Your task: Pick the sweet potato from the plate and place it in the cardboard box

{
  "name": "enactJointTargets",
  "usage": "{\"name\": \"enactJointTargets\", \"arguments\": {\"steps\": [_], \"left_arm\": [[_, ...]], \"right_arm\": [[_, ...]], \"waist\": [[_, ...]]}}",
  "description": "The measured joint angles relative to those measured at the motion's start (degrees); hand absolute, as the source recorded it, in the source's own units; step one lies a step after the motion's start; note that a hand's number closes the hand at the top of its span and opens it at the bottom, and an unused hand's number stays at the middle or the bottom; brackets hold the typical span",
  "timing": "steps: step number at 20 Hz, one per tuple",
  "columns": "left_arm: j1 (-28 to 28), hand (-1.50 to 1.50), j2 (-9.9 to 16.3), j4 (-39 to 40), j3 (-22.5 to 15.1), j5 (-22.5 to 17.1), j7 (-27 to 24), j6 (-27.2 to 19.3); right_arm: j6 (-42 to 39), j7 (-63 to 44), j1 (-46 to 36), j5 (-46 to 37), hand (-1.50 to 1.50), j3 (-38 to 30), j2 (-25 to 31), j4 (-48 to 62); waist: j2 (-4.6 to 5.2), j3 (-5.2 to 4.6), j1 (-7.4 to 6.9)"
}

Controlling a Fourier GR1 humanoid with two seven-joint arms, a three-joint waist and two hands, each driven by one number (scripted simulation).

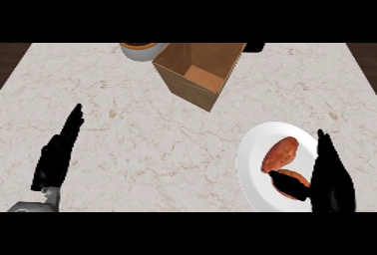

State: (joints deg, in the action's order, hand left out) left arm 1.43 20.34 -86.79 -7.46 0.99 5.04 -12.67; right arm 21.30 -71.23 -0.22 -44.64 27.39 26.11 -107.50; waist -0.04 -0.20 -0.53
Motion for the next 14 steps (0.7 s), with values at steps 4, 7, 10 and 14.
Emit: {"name": "enactJointTargets", "arguments": {"steps": [4,7,10,14], "left_arm": [[-1.13,0.00,0.22,-0.87,0.70,-0.06,-0.29,0.53],[-0.89,0.00,-0.23,-0.88,0.67,0.57,0.25,0.41],[-2.28,0.00,-0.25,-2.38,0.83,0.62,0.43,0.78],[-2.08,0.00,-0.68,-1.46,1.45,0.86,-0.25,1.19]], "right_arm": [[-1.97,0.19,-0.35,-3.26,-1.50,-0.35,-4.22,1.36],[-3.35,0.92,-1.13,-5.03,-1.50,-1.53,-6.93,3.13],[-4.73,1.53,-0.50,-7.05,-1.50,-2.35,-9.32,3.14],[-6.47,2.64,-0.36,-9.17,-1.50,-4.20,-12.40,3.96]], "waist": [[-0.02,0.08,0.12],[0.01,0.12,0.25],[-0.03,0.14,0.31],[0.01,0.15,0.48]]}}
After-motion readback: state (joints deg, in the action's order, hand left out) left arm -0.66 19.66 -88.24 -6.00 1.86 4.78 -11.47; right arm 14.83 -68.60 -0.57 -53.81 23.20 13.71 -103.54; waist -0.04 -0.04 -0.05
